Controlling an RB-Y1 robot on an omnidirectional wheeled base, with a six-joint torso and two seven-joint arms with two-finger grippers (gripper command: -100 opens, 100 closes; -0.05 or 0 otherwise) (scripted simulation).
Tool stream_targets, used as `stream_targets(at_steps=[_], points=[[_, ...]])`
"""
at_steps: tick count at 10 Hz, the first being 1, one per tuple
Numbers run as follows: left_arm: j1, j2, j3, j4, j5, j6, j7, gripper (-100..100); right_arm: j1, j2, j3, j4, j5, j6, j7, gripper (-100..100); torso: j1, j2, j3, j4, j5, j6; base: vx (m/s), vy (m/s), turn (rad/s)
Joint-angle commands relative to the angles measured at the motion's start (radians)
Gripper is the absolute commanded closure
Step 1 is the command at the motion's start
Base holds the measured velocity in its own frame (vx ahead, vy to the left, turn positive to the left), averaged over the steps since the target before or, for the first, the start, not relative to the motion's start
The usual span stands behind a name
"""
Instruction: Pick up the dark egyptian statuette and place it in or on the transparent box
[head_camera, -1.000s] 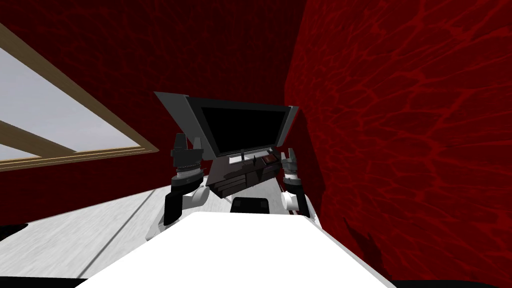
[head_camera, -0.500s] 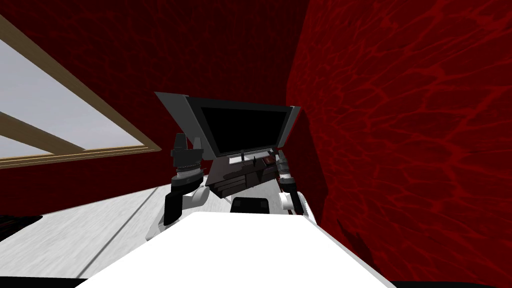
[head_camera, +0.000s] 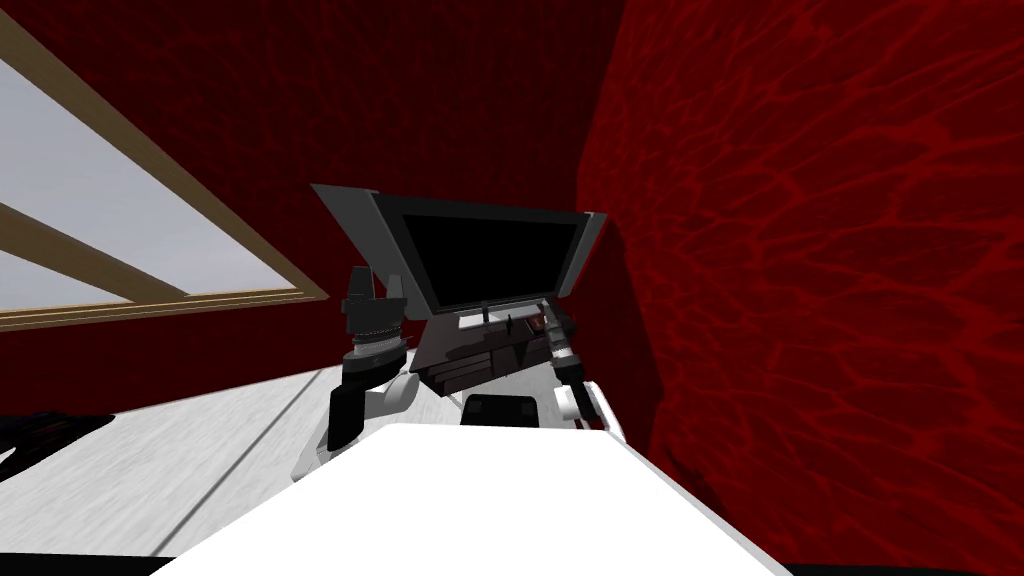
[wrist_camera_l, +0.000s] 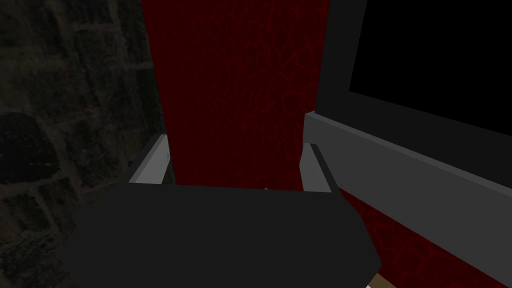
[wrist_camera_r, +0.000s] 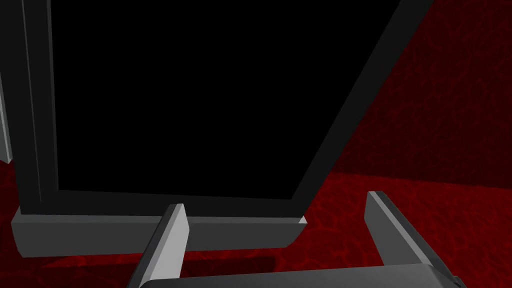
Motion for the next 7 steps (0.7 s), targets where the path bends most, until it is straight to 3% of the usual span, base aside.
stream_targets(at_steps=[1,6,7], points=[[0.0,0.0,0.0,0.0,0.0,0.0,0.0,0,-0.002,0.001,0.012,0.009,0.043,0.02,0.004,-100,0.0,0.0,0.0,0.0,0.0,0.0,0.027,-0.024,0.042],[0.0,0.0,0.0,0.0,0.0,0.0,0.0,0,-0.033,-0.018,0.055,0.091,0.19,0.113,0.012,-100,0.001,0.0,0.0,0.0,0.0,0.0,0.025,-0.019,0.061],[0.0,0.0,0.0,0.0,0.0,0.0,0.0,0,-0.033,-0.018,0.055,0.091,0.22,0.113,0.012,-100,0.001,0.0,0.0,0.0,0.0,0.0,0.021,-0.018,0.038]])
